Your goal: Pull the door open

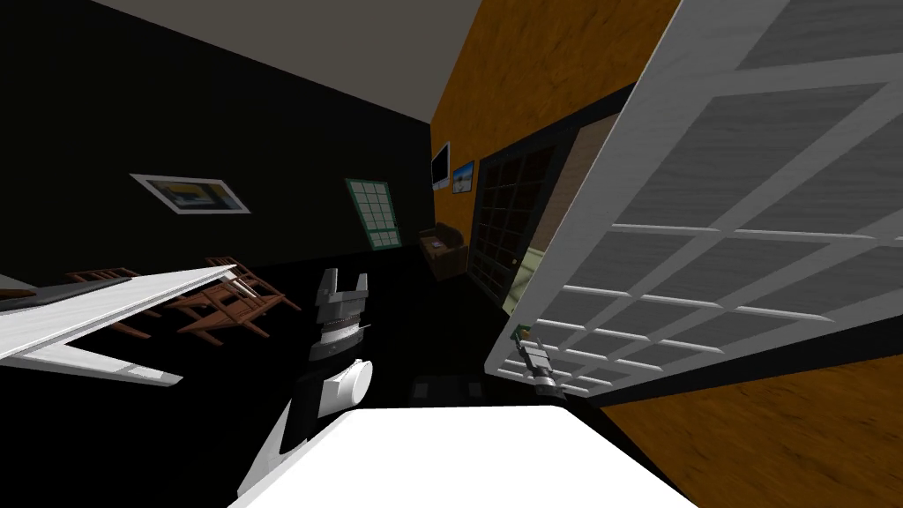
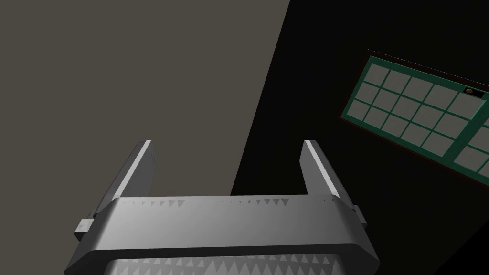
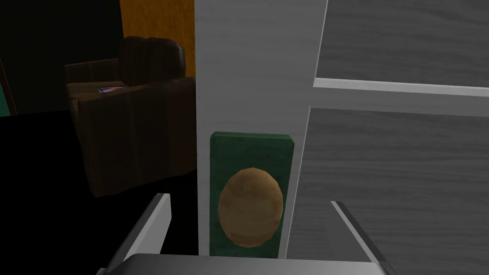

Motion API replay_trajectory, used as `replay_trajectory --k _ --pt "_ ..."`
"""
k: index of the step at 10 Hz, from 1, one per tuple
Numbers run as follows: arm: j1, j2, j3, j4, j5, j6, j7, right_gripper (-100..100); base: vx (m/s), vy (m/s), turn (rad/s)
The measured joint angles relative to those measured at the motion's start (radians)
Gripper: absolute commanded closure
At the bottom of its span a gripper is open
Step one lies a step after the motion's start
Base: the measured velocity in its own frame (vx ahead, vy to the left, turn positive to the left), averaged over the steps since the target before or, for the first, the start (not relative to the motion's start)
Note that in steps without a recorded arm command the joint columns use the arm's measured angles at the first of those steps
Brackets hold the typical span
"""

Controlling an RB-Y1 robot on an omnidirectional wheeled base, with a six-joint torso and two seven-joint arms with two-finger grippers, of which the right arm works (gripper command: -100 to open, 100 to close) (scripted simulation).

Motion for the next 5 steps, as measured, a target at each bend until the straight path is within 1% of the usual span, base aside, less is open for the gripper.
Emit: replay_trajectory --k 1,5 --pt "-0.002 0.0 -0.001 0.001 0.0 -0.001 0.0 100 -0.008 0.005 -0.013" --pt "0.0 -0.001 0.0 0.002 0.0 0.005 0.0 100 -0.027 0.005 0.0"
